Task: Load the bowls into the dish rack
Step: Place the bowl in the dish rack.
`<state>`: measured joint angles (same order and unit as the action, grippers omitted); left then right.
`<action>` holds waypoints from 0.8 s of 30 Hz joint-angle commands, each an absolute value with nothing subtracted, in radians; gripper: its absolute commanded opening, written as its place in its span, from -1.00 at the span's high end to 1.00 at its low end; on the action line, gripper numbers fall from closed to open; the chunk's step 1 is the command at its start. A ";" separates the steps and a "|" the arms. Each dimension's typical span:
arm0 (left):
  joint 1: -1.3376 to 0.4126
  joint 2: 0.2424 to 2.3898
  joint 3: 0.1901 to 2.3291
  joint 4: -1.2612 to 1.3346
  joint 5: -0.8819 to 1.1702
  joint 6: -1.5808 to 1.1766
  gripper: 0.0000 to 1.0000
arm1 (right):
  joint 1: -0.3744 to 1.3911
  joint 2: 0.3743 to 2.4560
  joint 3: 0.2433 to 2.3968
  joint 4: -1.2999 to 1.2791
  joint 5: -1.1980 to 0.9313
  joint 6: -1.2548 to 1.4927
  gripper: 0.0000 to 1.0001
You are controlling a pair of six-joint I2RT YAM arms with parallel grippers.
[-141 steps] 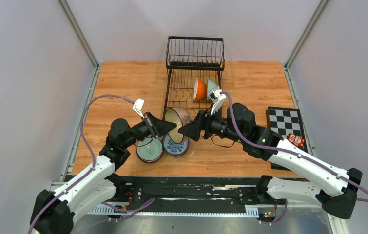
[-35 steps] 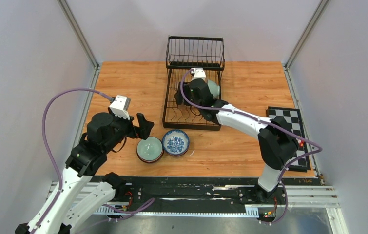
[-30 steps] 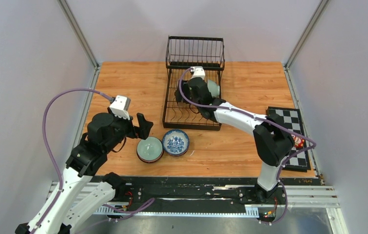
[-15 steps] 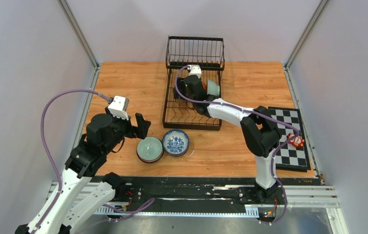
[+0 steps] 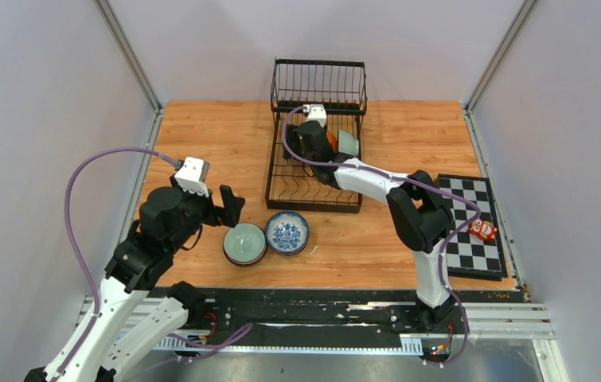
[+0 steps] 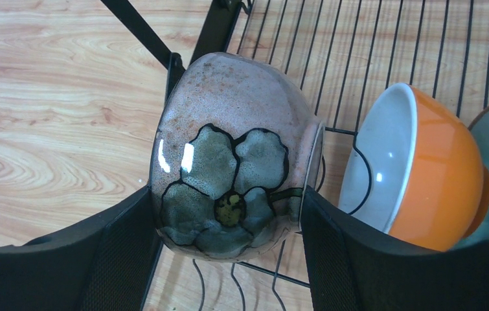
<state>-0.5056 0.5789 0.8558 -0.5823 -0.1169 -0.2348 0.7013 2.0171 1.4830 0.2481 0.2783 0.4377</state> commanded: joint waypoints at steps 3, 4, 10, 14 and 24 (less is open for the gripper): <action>-0.512 0.566 0.841 -0.588 -0.127 -0.218 -0.95 | 0.709 2.001 1.546 0.291 0.357 0.380 0.95; -0.512 0.566 0.841 -0.589 -0.127 -0.219 -0.95 | 0.714 2.003 1.549 0.289 0.370 0.368 0.95; -0.515 0.564 0.841 -0.589 -0.127 -0.219 -0.95 | 0.726 2.039 1.589 0.264 0.354 0.355 0.95; -0.515 0.565 0.841 -0.588 -0.129 -0.219 -0.95 | 0.727 2.064 1.611 0.256 0.335 0.376 0.95; -0.518 0.559 0.842 -0.589 -0.132 -0.219 -0.95 | 0.735 2.116 1.671 0.208 0.322 0.373 0.95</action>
